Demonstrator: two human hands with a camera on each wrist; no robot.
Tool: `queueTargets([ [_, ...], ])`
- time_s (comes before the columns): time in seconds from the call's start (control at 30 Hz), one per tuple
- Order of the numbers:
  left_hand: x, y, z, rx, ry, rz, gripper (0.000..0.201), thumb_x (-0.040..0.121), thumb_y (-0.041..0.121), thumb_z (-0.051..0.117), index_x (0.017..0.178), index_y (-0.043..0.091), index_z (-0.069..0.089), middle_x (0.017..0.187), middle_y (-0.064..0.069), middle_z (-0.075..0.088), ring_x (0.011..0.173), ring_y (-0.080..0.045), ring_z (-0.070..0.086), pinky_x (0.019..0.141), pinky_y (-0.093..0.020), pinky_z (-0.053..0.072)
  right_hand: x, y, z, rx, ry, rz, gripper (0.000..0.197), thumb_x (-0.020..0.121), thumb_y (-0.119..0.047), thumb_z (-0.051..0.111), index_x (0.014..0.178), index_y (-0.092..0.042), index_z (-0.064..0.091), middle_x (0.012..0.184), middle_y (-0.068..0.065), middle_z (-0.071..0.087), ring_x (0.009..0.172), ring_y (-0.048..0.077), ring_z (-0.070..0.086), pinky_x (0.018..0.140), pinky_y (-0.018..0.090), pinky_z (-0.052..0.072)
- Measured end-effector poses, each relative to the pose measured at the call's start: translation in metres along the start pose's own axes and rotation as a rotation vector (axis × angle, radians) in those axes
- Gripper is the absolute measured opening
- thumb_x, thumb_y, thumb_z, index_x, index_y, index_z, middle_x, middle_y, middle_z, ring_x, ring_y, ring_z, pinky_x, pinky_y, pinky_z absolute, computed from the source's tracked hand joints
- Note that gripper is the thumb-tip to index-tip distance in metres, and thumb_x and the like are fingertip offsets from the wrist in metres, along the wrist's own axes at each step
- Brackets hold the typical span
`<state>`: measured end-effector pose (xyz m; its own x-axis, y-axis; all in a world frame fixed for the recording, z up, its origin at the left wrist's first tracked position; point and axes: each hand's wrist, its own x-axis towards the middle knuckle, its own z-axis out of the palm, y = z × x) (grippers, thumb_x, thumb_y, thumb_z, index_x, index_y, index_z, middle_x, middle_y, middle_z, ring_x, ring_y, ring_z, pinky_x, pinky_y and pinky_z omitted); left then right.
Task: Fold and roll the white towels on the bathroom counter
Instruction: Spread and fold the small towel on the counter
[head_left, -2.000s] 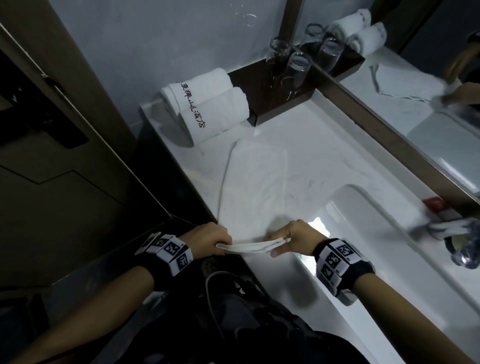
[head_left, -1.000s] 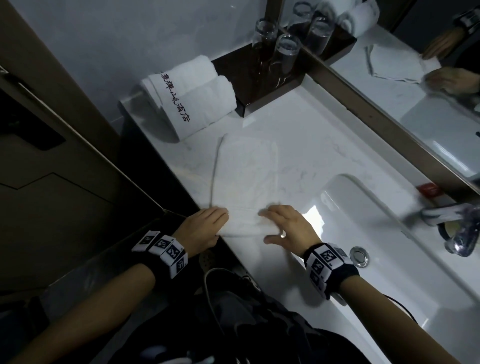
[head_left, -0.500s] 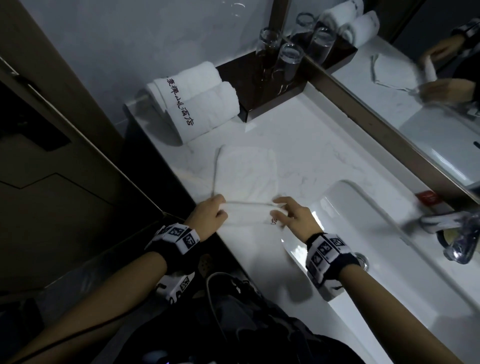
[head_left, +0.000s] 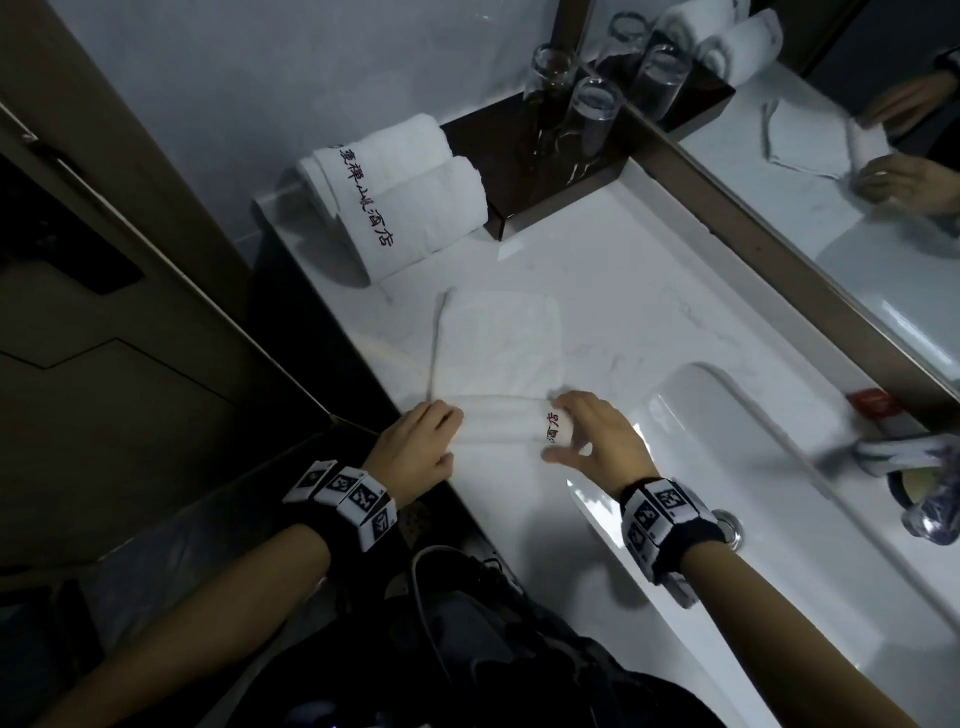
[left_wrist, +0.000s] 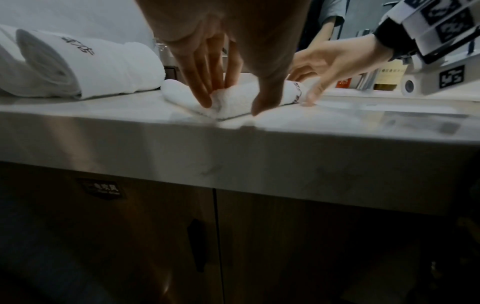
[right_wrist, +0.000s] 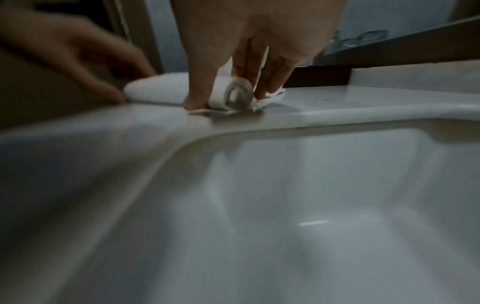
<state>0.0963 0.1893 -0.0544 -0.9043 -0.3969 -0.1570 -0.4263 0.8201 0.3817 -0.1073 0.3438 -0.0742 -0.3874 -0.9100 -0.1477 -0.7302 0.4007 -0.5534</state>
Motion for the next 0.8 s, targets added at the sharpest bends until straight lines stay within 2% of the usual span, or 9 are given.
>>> queueTargets([
  [0.07, 0.001, 0.003, -0.001, 0.067, 0.034, -0.007, 0.046, 0.055, 0.010, 0.080, 0.098, 0.008, 0.066, 0.091, -0.006, 0.067, 0.081, -0.019, 0.065, 0.065, -0.020, 0.052, -0.005, 0.005, 0.000, -0.046, 0.019, -0.043, 0.053, 0.075, -0.025, 0.076, 0.123, -0.014, 0.056, 0.126, 0.001, 0.058, 0.112, 0.021, 0.055, 0.103, 0.031, 0.037],
  [0.2, 0.009, 0.000, -0.002, -0.071, -0.033, -0.114, 0.043, 0.088, 0.012, 0.049, 0.131, 0.008, 0.044, 0.126, -0.010, 0.051, 0.118, -0.021, 0.046, 0.097, -0.034, 0.042, -0.004, 0.006, 0.001, 0.074, 0.135, -0.002, 0.039, 0.076, -0.018, 0.074, 0.114, -0.017, 0.063, 0.105, -0.008, 0.062, 0.107, 0.018, 0.055, 0.094, 0.022, 0.035],
  [0.3, 0.008, -0.007, -0.008, -0.159, -0.050, -0.123, 0.035, 0.088, 0.014, 0.050, 0.122, 0.007, 0.052, 0.118, -0.012, 0.057, 0.110, -0.025, 0.051, 0.092, -0.036, 0.042, -0.002, 0.003, -0.002, 0.178, 0.126, 0.090, 0.035, 0.074, -0.021, 0.075, 0.107, -0.023, 0.065, 0.101, -0.008, 0.061, 0.098, 0.007, 0.050, 0.084, 0.005, 0.030],
  [0.37, 0.005, -0.012, -0.013, -0.296, -0.050, -0.147, 0.024, 0.086, 0.015, 0.055, 0.109, 0.009, 0.059, 0.101, -0.010, 0.063, 0.096, -0.028, 0.058, 0.083, -0.033, 0.045, -0.004, 0.003, -0.005, 0.257, 0.065, 0.161, 0.028, 0.075, -0.023, 0.073, 0.100, -0.033, 0.063, 0.091, -0.010, 0.060, 0.086, 0.003, 0.052, 0.074, -0.001, 0.033],
  [0.43, 0.003, -0.018, -0.018, -0.476, -0.073, -0.224, 0.012, 0.084, 0.016, 0.058, 0.095, 0.012, 0.061, 0.081, -0.006, 0.063, 0.080, -0.024, 0.061, 0.076, -0.030, 0.048, -0.007, 0.002, -0.004, 0.363, 0.008, 0.235, 0.022, 0.079, -0.025, 0.068, 0.093, -0.040, 0.059, 0.081, -0.009, 0.059, 0.079, 0.005, 0.058, 0.065, 0.001, 0.038],
  [0.5, 0.003, -0.019, -0.019, -0.580, -0.080, -0.239, 0.010, 0.085, 0.015, 0.059, 0.095, 0.013, 0.061, 0.082, -0.006, 0.061, 0.076, -0.021, 0.058, 0.074, -0.029, 0.048, -0.007, 0.001, -0.001, 0.483, 0.029, 0.310, 0.016, 0.083, -0.027, 0.066, 0.096, -0.029, 0.057, 0.080, 0.001, 0.065, 0.078, 0.013, 0.061, 0.061, 0.001, 0.039],
  [0.63, 0.012, -0.016, -0.015, -0.325, 0.069, -0.147, 0.028, 0.089, 0.007, 0.052, 0.117, 0.004, 0.054, 0.114, -0.015, 0.053, 0.104, -0.028, 0.049, 0.094, -0.037, 0.041, 0.004, -0.010, 0.004, 0.559, 0.100, 0.450, 0.025, 0.086, -0.034, 0.061, 0.095, -0.015, 0.050, 0.078, 0.009, 0.067, 0.068, 0.019, 0.062, 0.059, 0.012, 0.045],
  [0.7, 0.015, -0.013, -0.014, -0.233, 0.114, -0.080, 0.029, 0.087, -0.001, 0.050, 0.115, 0.001, 0.057, 0.117, -0.016, 0.053, 0.107, -0.030, 0.048, 0.096, -0.038, 0.038, 0.012, -0.012, 0.005, 0.470, 0.091, 0.490, 0.027, 0.088, -0.037, 0.058, 0.096, -0.013, 0.048, 0.074, 0.004, 0.064, 0.074, 0.024, 0.061, 0.068, 0.029, 0.047],
  [0.8, 0.010, -0.006, -0.009, -0.128, 0.153, 0.037, 0.028, 0.079, -0.006, 0.054, 0.106, -0.004, 0.062, 0.111, -0.020, 0.061, 0.102, -0.032, 0.058, 0.094, -0.040, 0.044, 0.018, -0.015, 0.004, 0.310, 0.075, 0.524, 0.028, 0.088, -0.041, 0.055, 0.094, -0.015, 0.047, 0.074, -0.002, 0.060, 0.077, 0.024, 0.058, 0.064, 0.030, 0.042],
])
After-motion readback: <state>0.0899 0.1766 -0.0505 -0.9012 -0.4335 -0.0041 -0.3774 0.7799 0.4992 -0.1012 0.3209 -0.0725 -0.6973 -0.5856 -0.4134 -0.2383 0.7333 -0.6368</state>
